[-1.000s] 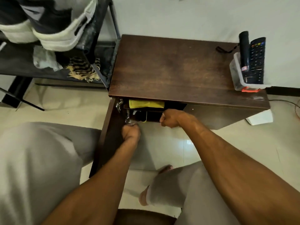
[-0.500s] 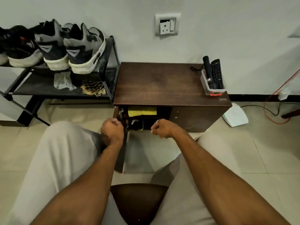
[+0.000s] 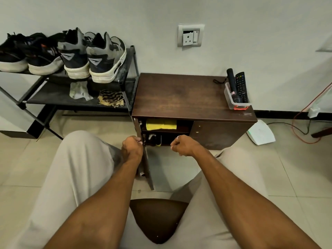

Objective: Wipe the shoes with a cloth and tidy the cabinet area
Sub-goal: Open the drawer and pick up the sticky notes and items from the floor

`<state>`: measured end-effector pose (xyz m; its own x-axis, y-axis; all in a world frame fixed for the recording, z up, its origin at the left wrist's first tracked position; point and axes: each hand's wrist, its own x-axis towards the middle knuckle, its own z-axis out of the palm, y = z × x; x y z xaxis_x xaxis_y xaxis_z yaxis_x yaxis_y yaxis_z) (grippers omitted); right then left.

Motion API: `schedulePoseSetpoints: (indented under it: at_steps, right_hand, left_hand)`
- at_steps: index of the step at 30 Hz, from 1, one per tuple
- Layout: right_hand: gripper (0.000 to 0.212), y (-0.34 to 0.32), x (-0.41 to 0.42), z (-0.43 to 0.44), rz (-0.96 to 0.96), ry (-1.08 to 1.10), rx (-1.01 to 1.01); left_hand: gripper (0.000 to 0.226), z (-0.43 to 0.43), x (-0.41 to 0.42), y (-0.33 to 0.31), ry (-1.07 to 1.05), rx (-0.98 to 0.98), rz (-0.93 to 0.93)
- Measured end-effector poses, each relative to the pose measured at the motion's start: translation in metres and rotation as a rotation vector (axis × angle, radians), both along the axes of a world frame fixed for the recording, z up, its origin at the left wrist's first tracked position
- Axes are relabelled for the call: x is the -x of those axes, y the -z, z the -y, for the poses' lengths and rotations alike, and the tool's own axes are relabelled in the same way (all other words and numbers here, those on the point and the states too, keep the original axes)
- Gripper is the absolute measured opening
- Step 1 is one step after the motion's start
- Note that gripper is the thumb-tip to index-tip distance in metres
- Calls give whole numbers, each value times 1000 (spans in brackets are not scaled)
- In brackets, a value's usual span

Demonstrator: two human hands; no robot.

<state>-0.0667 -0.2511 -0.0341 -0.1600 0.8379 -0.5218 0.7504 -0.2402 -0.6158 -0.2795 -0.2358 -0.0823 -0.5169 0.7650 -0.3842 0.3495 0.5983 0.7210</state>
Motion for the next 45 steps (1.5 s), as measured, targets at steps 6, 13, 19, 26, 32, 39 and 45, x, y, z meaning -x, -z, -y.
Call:
schedulePoseSetpoints:
  at_steps: [6,13,19,26,32,39,45]
  right_hand:
    - [21,15,7,-2,44,-77,79]
    - [33,24,17,-10,178,-154,96]
    - [27,27,10,-21,338,-85,40]
    - [29,36,-13,-35,457,331,-166]
    - [27,67,-25,-62,18,899,-163]
    - [19,81,-24,-82,-389,1289,-215]
    - [23,84,-13,-87,-534,1277,-191]
  left_hand:
    - [25,5,-25,2,316,-7,-218]
    - [22,-1,-46,-15,626,101,-480]
    - [25,-10,-53,-20,704,122,-529]
    - [62,-35,-77,-13,835,113,-629]
    - [66,-63,-92,-7,877,108,-720]
    - [85,-67,-107,-1,801,121,-648]
    - [90,-59,-117,3,774,110,-503]
